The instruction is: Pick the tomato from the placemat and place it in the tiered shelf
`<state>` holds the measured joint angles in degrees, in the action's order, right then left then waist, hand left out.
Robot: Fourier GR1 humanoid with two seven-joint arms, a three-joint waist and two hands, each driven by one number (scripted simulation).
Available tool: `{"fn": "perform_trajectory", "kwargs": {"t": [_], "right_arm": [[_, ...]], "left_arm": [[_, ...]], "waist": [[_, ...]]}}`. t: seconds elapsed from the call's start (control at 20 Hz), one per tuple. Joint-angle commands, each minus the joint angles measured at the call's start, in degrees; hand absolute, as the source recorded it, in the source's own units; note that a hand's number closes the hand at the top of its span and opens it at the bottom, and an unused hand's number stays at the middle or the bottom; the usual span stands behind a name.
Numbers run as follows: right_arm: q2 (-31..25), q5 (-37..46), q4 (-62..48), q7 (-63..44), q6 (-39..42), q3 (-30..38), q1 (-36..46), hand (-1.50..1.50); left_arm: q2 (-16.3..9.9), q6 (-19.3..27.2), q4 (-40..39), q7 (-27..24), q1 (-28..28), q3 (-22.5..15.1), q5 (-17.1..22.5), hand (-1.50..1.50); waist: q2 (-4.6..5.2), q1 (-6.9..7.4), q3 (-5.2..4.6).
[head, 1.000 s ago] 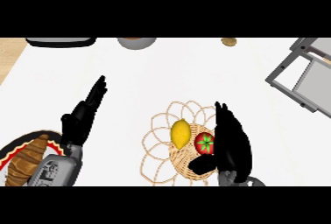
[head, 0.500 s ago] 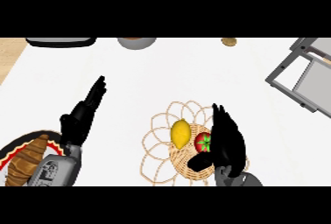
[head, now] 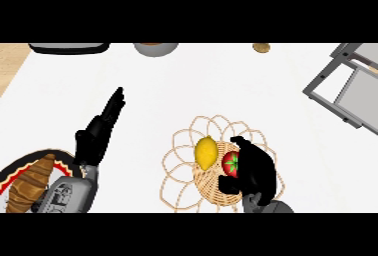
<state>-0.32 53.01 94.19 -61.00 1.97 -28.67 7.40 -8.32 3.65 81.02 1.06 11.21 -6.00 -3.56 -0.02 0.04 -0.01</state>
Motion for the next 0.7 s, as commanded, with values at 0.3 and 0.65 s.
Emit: {"fn": "perform_trajectory", "kwargs": {"t": [0.3,0.65], "right_arm": [[0.28,3.84,-2.39,1.03,1.59,0.12,0.89,1.50],[-19.10,-5.96,10.28,28.42,9.71,-6.66,-8.51,1.50]], "left_arm": [[2.05,-0.75,0.11,-0.81,-0.96,1.34,-2.34,0.00],[0.68,-0.88,0.47,-0.68,-2.11,1.91,-2.03,0.00]], "waist": [[0.00,-0.01,0.01],[-0.53,-0.66,0.35]]}}
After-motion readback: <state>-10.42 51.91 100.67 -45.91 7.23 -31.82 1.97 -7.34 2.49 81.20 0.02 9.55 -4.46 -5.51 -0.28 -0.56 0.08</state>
